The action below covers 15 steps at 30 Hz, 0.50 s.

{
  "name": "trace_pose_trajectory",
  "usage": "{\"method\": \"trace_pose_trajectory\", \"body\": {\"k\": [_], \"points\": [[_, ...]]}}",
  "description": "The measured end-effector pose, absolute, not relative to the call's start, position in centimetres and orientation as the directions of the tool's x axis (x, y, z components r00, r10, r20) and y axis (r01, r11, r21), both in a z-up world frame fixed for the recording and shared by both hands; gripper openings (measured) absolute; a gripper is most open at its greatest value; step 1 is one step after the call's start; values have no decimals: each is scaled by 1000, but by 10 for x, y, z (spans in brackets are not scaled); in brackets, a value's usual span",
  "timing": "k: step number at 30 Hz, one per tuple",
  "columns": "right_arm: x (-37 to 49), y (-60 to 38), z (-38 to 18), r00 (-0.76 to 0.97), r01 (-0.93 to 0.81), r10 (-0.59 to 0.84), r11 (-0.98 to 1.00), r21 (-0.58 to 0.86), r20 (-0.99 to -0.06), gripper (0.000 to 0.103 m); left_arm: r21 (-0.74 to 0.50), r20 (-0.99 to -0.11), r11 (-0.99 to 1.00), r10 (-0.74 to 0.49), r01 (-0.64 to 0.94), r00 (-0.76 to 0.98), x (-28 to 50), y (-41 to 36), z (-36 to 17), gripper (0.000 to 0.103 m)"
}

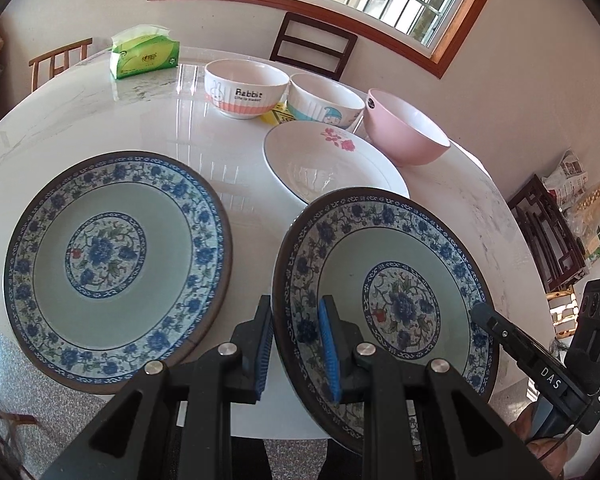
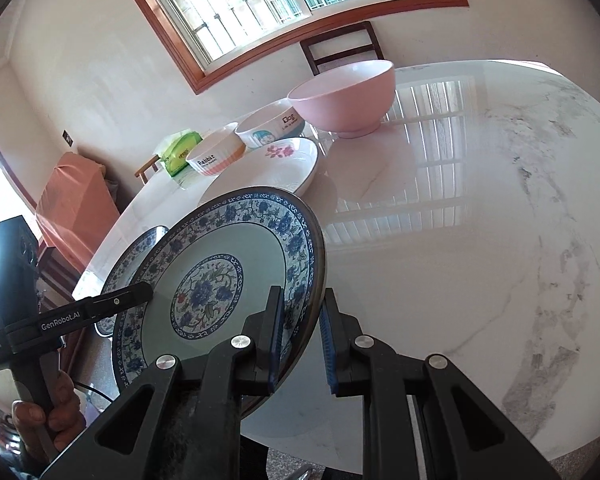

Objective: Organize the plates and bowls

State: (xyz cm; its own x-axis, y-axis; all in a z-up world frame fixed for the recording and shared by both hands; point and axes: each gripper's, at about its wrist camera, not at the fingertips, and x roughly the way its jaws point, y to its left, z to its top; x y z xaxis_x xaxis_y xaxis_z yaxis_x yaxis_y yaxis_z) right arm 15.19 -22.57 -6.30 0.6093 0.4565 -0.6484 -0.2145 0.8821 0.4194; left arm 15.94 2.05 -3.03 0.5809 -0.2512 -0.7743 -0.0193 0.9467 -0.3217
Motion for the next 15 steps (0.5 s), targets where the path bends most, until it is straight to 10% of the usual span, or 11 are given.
{"method": "trace_pose_trajectory", "body": {"k": [15], "points": [[168,-141,-51,563,-357,514,858,371,-647,18,-345,-761,924,-173,-165,626,145,104,-27,23]]}}
